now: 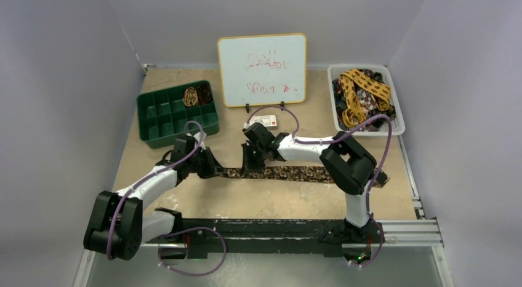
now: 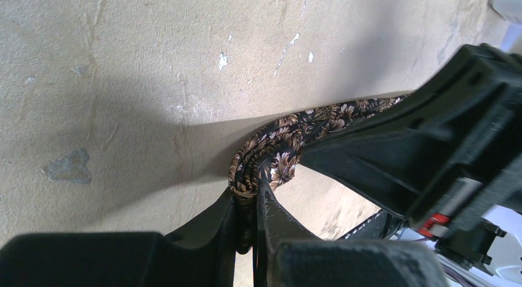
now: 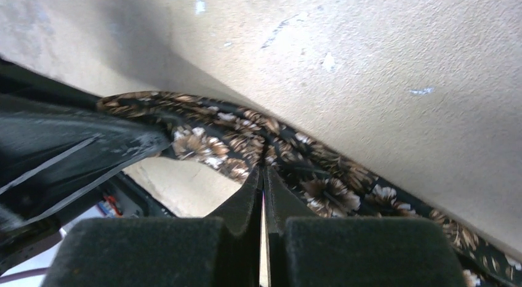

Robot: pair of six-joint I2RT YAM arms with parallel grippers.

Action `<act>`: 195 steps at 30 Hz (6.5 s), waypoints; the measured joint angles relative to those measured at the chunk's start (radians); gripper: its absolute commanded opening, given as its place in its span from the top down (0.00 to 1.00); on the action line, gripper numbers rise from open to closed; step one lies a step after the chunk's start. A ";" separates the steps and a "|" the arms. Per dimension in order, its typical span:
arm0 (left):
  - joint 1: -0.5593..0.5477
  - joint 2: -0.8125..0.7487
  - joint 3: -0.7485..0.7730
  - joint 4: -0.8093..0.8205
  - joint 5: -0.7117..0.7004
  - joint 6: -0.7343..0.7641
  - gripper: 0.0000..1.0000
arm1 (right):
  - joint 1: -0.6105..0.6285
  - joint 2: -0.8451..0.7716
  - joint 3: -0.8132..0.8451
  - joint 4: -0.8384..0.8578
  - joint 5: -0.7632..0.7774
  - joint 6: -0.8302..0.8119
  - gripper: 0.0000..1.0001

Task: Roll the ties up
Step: Roll the tie at the center of the board.

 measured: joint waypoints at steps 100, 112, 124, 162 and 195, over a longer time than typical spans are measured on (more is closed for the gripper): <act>-0.686 0.541 0.814 -0.521 -0.668 0.030 0.52 | -0.241 -0.648 -0.349 -0.123 0.304 0.056 0.12; -0.286 -0.021 0.468 -0.488 -0.530 0.011 0.47 | -0.227 -0.509 -0.301 0.089 0.040 -0.386 0.03; -0.051 -0.041 0.269 -0.430 -0.256 0.015 0.47 | 0.008 -0.237 -0.153 0.273 0.024 -0.787 0.01; -0.014 -0.095 0.209 -0.376 -0.185 0.013 0.47 | -0.028 0.024 -0.034 0.165 -0.053 -1.110 0.35; 0.073 -0.229 0.169 -0.486 -0.264 0.001 0.47 | 0.151 0.005 0.018 0.047 0.031 -1.082 0.01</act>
